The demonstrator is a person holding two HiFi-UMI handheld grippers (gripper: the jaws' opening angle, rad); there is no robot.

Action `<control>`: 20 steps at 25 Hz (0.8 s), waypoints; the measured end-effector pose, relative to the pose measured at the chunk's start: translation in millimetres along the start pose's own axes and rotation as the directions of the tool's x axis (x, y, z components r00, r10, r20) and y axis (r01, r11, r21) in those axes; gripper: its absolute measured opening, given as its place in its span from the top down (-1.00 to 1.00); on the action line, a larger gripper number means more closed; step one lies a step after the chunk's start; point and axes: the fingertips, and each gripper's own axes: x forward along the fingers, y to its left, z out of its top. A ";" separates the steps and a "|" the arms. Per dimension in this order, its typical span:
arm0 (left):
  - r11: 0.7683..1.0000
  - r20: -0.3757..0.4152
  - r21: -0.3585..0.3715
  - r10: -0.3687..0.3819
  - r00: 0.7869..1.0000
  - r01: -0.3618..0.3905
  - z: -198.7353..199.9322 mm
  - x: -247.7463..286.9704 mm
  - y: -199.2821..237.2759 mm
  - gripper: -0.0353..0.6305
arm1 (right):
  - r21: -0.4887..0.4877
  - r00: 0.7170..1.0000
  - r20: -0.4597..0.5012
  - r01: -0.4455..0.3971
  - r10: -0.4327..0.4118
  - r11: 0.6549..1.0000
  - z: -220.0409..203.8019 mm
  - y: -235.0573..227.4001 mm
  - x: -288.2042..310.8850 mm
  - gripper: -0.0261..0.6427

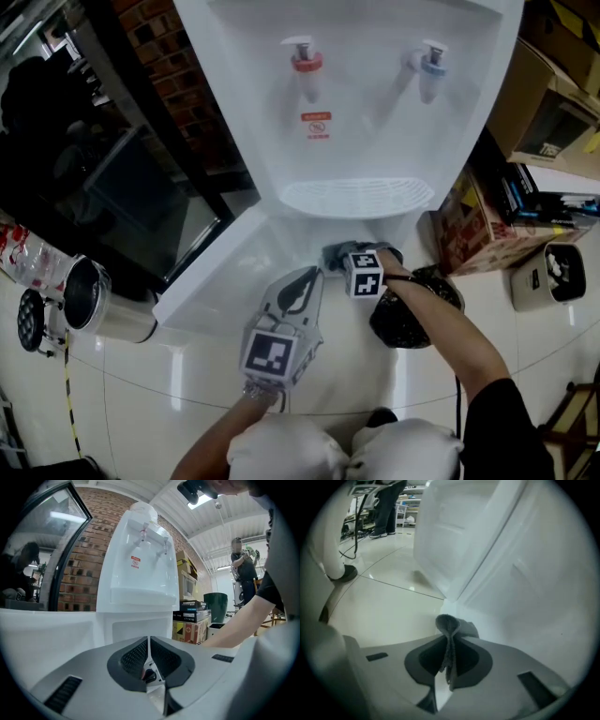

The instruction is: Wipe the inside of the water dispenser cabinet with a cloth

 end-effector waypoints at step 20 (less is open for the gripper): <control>1.000 -0.032 0.012 0.000 0.999 0.001 -9.4 1.8 0.6 0.83 | 0.265 0.948 -0.083 0.319 -0.308 0.910 -25.0 -79.0 -22.5 0.86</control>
